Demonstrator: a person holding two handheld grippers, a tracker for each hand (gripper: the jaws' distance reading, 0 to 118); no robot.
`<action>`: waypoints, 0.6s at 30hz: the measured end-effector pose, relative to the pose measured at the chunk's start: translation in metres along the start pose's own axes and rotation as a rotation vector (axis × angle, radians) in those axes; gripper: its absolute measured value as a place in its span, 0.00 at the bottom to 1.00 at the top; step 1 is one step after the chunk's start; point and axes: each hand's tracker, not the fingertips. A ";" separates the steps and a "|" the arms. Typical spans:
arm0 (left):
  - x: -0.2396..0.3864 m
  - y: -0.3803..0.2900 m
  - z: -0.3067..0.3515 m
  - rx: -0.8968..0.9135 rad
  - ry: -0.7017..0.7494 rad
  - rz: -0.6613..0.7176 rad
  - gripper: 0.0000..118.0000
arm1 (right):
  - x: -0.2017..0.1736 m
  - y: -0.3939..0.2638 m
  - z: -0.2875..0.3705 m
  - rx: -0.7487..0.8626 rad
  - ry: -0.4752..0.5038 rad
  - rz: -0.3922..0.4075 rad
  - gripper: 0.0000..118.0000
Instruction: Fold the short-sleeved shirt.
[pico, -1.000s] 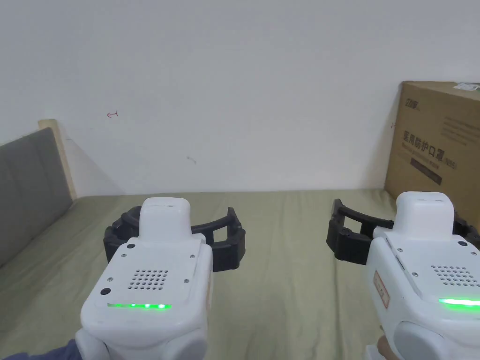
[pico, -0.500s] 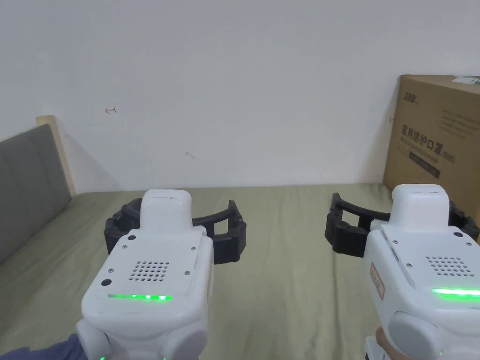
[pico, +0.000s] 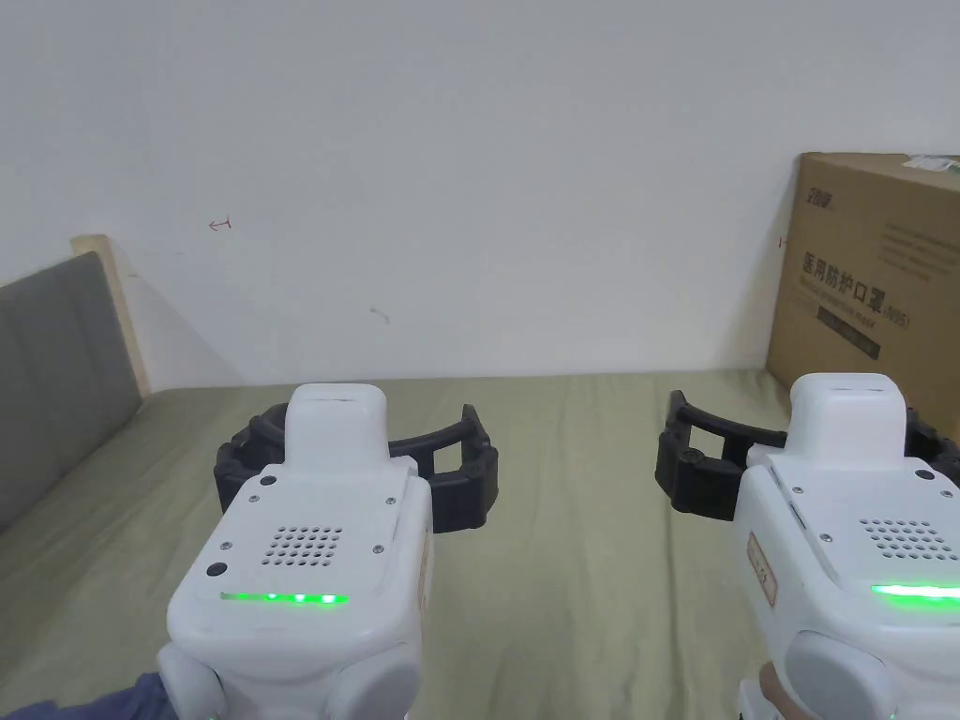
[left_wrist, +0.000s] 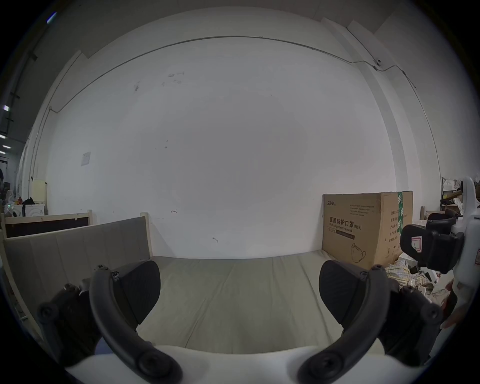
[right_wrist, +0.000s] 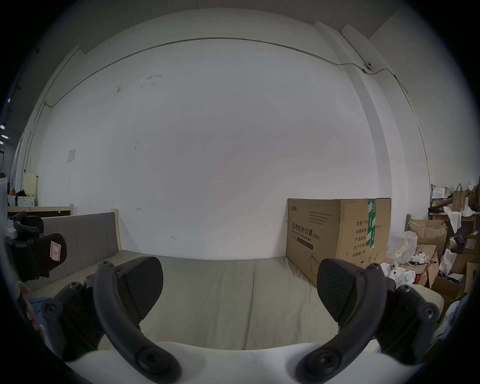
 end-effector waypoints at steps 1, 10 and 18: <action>0.000 0.000 0.000 0.001 -0.004 0.000 1.00 | 0.000 0.000 0.000 0.000 -0.001 0.000 1.00; 0.002 -0.002 -0.001 -0.009 0.000 -0.007 1.00 | -0.001 -0.005 -0.001 -0.009 -0.002 -0.001 1.00; 0.000 -0.003 -0.002 -0.009 0.006 -0.002 1.00 | -0.001 -0.005 -0.001 -0.015 -0.002 -0.006 1.00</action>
